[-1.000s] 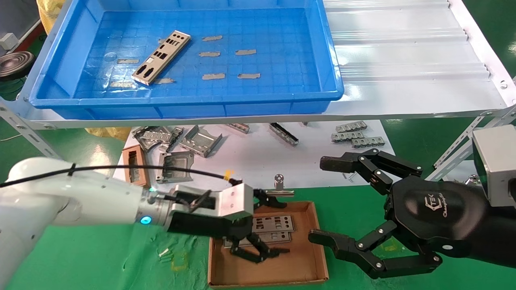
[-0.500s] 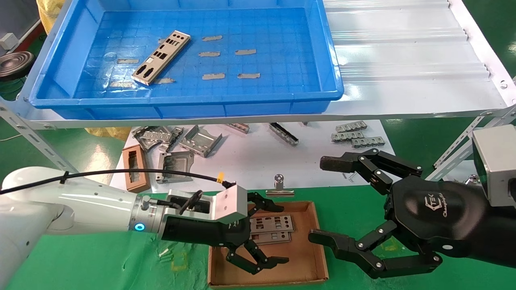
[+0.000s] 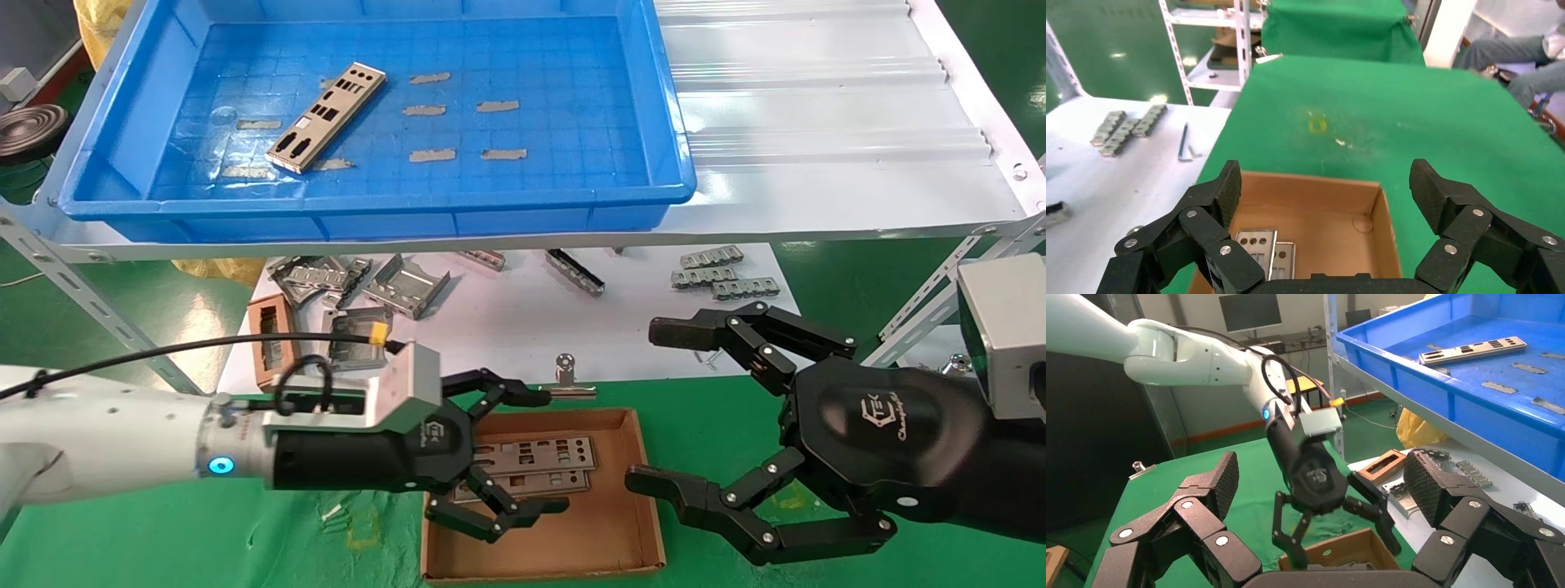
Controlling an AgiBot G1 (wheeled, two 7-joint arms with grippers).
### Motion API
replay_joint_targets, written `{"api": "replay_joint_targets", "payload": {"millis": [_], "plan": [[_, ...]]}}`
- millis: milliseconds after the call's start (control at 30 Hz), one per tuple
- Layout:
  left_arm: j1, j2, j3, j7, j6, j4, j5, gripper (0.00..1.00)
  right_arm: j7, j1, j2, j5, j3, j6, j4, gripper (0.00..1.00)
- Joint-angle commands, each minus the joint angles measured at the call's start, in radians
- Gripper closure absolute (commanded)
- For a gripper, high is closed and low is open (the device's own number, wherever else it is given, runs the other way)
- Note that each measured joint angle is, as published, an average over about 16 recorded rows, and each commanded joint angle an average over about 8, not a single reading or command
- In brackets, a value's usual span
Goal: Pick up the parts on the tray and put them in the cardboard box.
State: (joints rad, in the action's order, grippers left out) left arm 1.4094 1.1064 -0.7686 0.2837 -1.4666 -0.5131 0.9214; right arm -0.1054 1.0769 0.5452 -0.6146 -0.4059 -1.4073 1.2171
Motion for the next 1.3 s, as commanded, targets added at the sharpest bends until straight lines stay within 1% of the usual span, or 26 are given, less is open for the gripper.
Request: {"api": "replay_joint_targets", "payload": {"millis": [33, 1300], "plan": [[-0.015, -0.022, 0.021, -0.021, -0.001, -0.034, -0.008, 0.00, 0.000, 0.000, 0.000, 0.000, 0.000, 0.000, 0.000, 0.00], [-0.292, -0.431, 0.426, -0.411, -0.025, -0.672, -0.166, 0.00, 0.000, 0.000, 0.000, 0.000, 0.000, 0.000, 0.000, 0.00]]}}
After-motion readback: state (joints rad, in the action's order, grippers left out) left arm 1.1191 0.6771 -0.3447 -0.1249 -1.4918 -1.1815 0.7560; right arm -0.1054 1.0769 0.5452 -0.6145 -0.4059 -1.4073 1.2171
